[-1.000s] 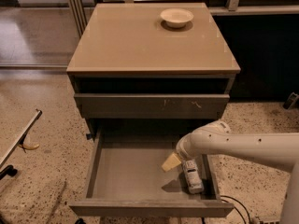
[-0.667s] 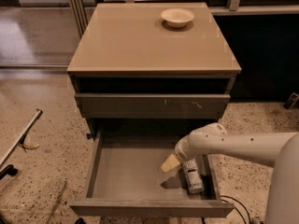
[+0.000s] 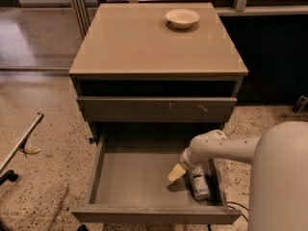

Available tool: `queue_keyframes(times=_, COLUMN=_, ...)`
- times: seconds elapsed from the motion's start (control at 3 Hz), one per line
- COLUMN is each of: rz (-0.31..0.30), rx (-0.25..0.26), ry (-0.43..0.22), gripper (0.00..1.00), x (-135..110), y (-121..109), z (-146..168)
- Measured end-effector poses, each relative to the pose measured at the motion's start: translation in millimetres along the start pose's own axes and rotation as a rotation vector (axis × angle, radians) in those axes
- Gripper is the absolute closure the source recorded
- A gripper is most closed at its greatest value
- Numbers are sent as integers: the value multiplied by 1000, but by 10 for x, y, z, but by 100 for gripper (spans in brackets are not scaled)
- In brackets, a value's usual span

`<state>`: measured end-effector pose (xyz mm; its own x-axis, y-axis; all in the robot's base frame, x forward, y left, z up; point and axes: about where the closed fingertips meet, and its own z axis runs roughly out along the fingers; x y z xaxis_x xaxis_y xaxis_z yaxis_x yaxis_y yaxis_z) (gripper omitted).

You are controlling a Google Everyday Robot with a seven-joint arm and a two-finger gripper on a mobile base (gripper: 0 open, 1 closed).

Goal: Pick blue plastic bottle from middle drawer and place on counter

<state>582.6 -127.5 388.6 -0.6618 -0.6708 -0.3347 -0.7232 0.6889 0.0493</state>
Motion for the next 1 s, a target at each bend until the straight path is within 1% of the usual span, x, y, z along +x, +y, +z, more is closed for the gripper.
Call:
queue_keyframes(times=0.33, rz=52, rx=11, ry=46, gripper=0, x=205, y=-95, z=80)
queue_keyframes(times=0.67, rz=101, rx=27, ry=83, gripper=0, x=386, y=-171, z=80)
queue_keyframes(times=1.0, rz=118, rx=18, ry=118, gripper=19, x=475, y=-148, z=108)
